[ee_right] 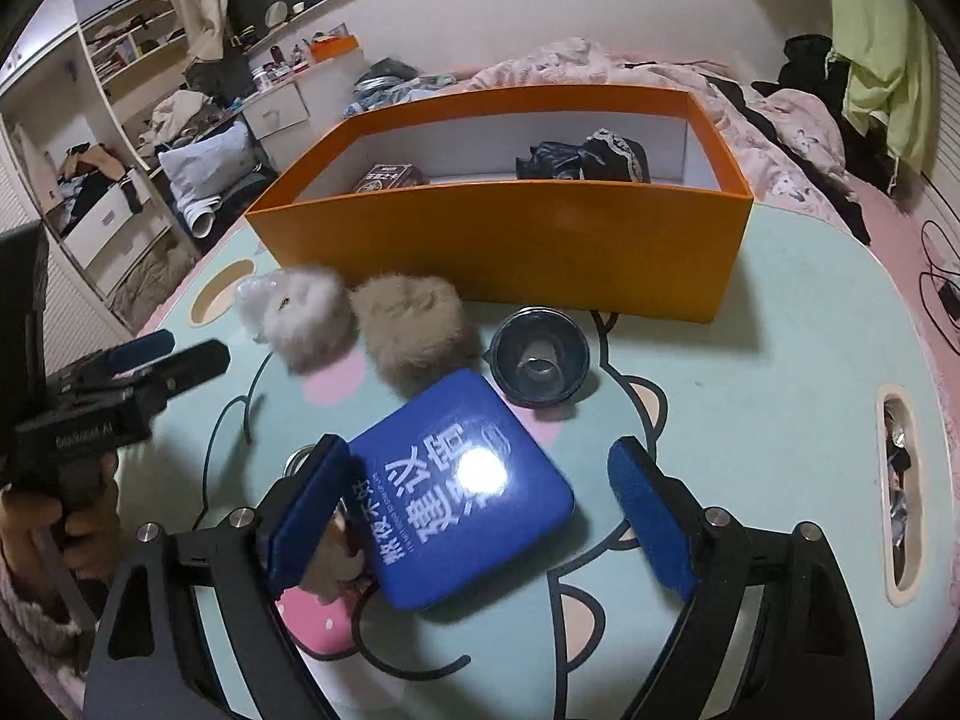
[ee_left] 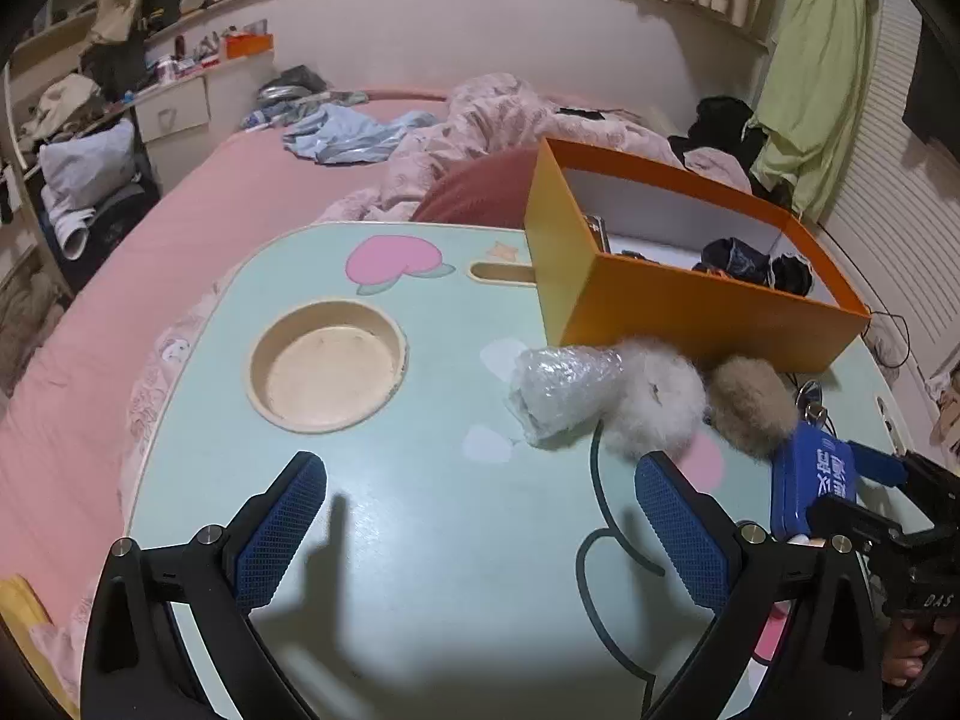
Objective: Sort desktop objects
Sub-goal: 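Grasp the blue printed tin on the table with the right gripper, then grasp the clear plastic bag with the left gripper while the right holds the blue tin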
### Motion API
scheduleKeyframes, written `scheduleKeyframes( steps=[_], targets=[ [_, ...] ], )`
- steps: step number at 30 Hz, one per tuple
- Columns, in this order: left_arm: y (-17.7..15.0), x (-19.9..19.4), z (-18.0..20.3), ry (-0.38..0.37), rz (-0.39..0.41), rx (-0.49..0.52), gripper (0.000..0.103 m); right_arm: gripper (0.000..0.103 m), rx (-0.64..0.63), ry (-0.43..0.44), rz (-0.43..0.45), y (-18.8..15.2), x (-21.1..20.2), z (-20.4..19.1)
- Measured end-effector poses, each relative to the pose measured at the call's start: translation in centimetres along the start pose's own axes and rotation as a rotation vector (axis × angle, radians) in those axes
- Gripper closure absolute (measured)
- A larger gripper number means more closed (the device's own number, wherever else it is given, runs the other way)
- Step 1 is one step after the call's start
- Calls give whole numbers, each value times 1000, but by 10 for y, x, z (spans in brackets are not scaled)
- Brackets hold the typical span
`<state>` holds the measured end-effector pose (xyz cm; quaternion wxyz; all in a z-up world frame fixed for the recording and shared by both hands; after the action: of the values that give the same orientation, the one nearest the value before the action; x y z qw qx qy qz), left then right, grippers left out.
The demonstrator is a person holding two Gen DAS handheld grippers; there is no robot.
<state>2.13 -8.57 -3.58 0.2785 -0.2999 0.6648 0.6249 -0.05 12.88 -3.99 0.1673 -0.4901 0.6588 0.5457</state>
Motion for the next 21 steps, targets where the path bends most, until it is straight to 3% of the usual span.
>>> scheduleKeyframes(
  steps=[5,10,14,17,18,19,21],
  targets=[
    [2,1,-6,12,4,2,0,16,-69,15,-46,-6,0,-4],
    [6,-2,-8,0,20,-17,0,16,-191,-90,-14,-11,9,-9],
    [11,-5,-12,-6,48,-18,0,41,-206,-95,11,-6,7,-16],
    [14,-6,-14,-36,58,-29,0,51,-185,-100,19,-1,1,-10],
    [16,-6,-15,-47,58,-34,0,60,-175,-101,22,0,-1,-8],
    [17,-6,-15,-55,61,-36,0,82,-166,-98,27,1,-3,-5],
    [21,-7,-16,-58,75,-29,0,91,-122,-70,21,2,-7,3]
  ],
)
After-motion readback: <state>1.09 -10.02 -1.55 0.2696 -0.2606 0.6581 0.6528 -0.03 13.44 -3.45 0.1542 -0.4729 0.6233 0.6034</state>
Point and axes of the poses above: each gripper's, at about its wrist camera, not at the fingertips, and x roughly the way its jaws point, z to its right, y to its top, the point moved 8 cm from there along x, roughly the way its jaws point, and after that the axes turned 13 degrees about x, right-handed, at the moved point
